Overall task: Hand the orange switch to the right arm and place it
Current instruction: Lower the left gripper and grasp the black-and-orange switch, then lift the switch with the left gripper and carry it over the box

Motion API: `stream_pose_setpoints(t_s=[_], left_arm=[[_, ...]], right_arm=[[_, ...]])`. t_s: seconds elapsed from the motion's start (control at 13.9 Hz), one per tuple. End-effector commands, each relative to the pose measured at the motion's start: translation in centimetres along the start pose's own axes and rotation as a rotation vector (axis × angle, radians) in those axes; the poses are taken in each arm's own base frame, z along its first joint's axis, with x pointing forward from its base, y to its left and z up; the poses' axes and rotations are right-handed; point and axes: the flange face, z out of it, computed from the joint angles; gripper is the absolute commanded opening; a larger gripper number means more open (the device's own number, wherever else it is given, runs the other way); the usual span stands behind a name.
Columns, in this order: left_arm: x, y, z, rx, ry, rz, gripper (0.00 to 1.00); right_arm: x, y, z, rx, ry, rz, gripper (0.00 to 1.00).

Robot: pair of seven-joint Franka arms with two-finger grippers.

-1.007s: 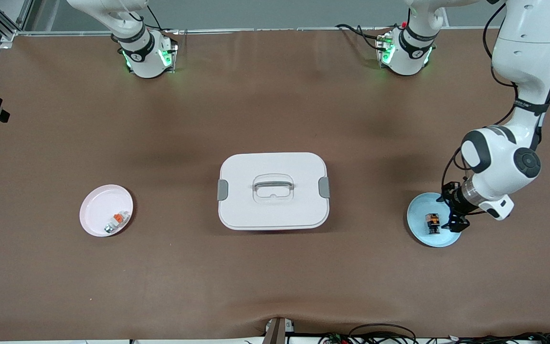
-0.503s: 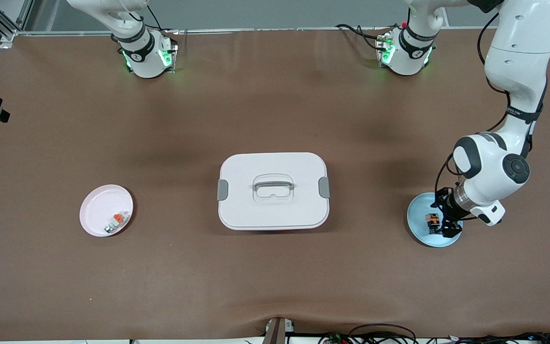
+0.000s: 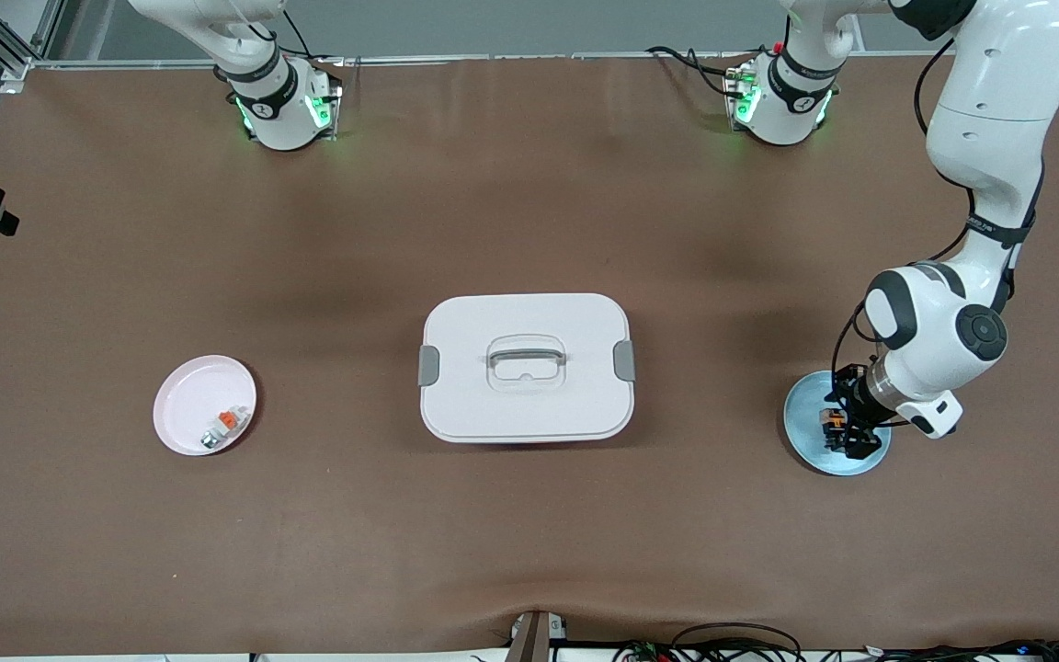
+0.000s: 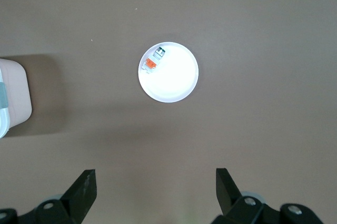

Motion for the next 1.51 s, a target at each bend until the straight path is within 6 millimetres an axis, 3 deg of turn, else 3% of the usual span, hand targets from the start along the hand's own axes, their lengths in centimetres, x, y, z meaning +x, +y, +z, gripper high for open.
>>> stream_pose_setpoints(t_s=[0.0,0.14,0.22,0.36,0.43,0.5,0.58,0.72,1.08,1.22,1.44], left_arm=[[0.2,0.9,0.3,-0.018,0.019,0.023,1.00],[0.4,1.0,0.6,-0.021,0.019,0.021,0.96],[0.5,1.2,0.4,-0.026,0.020,0.020,0.84],[0.5,1.3,0.3,-0.027,0.021,0.025,0.43],[0.5,1.3,0.1,-0.030,0.022,0.026,0.17],[0.5,1.5,-0.2,-0.034,0.023,0.025,0.00],[0.5,1.6,-0.4,-0.037,0.024,0.023,0.00],[0.3,2.2,-2.9,-0.060,0.026,0.043,0.00],[-0.8,3.5,-10.8,-0.014,-0.008,0.119,0.00],[-2.8,4.3,-13.4,0.018,-0.043,0.147,0.00],[-8.0,5.9,-17.8,0.022,-0.105,0.194,0.00]], right_arm=[[-0.2,0.1,-0.2,0.014,0.001,0.010,1.00],[-0.2,0.1,-0.2,0.014,0.001,0.010,1.00],[-0.2,0.1,-0.1,0.014,0.000,0.010,1.00],[-0.2,0.1,-0.2,0.014,0.001,0.010,1.00],[-0.2,0.1,-0.2,0.014,0.001,0.010,1.00],[-0.2,0.1,-0.2,0.014,0.001,0.011,1.00],[-0.2,0.1,-0.2,0.014,0.001,0.011,1.00],[-0.2,-0.2,-0.2,0.015,0.003,0.007,1.00],[-0.2,0.1,-0.2,0.015,0.004,0.011,1.00],[-0.2,0.1,-0.3,0.015,0.007,0.011,1.00],[-0.2,0.1,-0.3,0.015,0.009,0.011,1.00]])
